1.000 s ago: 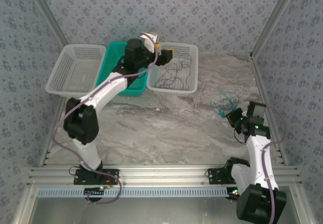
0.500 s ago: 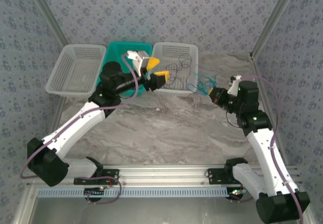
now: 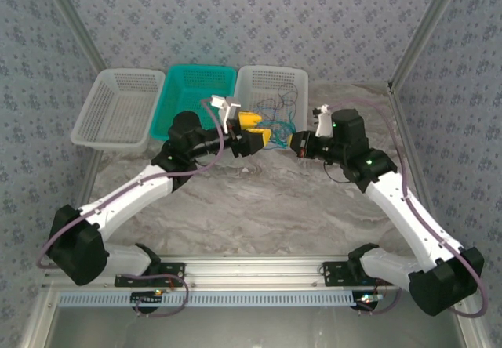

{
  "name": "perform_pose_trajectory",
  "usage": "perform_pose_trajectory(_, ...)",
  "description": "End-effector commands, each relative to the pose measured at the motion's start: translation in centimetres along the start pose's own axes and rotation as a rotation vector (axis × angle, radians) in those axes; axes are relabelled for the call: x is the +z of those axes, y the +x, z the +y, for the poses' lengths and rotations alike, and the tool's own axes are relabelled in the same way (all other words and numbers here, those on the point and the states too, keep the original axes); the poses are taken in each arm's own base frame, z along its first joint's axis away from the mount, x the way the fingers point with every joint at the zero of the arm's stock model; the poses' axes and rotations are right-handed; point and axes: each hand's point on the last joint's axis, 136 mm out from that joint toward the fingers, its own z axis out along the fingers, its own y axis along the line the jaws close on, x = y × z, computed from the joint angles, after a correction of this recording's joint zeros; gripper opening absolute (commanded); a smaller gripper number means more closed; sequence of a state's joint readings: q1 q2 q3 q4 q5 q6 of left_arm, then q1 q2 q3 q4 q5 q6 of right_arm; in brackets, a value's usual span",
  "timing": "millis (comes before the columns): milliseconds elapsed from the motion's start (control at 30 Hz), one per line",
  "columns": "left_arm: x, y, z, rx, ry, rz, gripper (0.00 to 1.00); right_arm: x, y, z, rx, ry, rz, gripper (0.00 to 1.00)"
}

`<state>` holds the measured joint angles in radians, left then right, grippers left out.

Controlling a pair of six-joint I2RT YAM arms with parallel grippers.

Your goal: Untangle the cables

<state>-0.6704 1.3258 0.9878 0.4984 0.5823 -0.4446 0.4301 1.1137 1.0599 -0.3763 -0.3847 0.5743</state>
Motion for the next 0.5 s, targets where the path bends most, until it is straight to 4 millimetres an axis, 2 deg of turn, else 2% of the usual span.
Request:
perform_pose_trajectory(0, 0.3, -1.7, -0.9, 0.004, 0.034, -0.081, 0.47, -0.2, -1.4, 2.0, -0.06, -0.041, -0.034, 0.0)
perform_pose_trajectory(100, 0.1, -1.7, -0.2, 0.001, -0.014, -0.094, 0.04, 0.1, -1.2, 1.9, -0.066, -0.028, -0.026, 0.0)
perform_pose_trajectory(133, -0.1, -1.8, 0.0, 0.0, -0.026, -0.099, 0.0, 0.1, -1.2, 1.5, -0.064, -0.011, -0.027, 0.0)
perform_pose_trajectory(300, -0.3, -1.4, -0.1, -0.007, -0.036, -0.074, 0.0, -0.2, -1.4, 0.2, -0.055, 0.056, -0.052, 0.0)
perform_pose_trajectory(333, -0.4, -1.2, 0.0, -0.011, -0.042, -0.069, 0.08, -0.3, -1.4, 0.3, -0.054, 0.053, -0.058, 0.0)
perform_pose_trajectory(400, -0.5, -0.9, 0.2, -0.017, -0.052, -0.064, 0.31, -0.3, -1.5, 0.7, -0.05, 0.033, -0.066, 0.0)
perform_pose_trajectory(433, -0.6, -0.8, 0.4, -0.019, -0.057, -0.064, 0.37, -0.3, -1.6, 0.9, -0.049, 0.02, -0.066, 0.0)
perform_pose_trajectory(467, -0.6, -0.7, 0.4, -0.025, -0.059, -0.062, 0.39, -0.3, -1.6, 1.1, -0.048, 0.008, -0.063, 0.0)
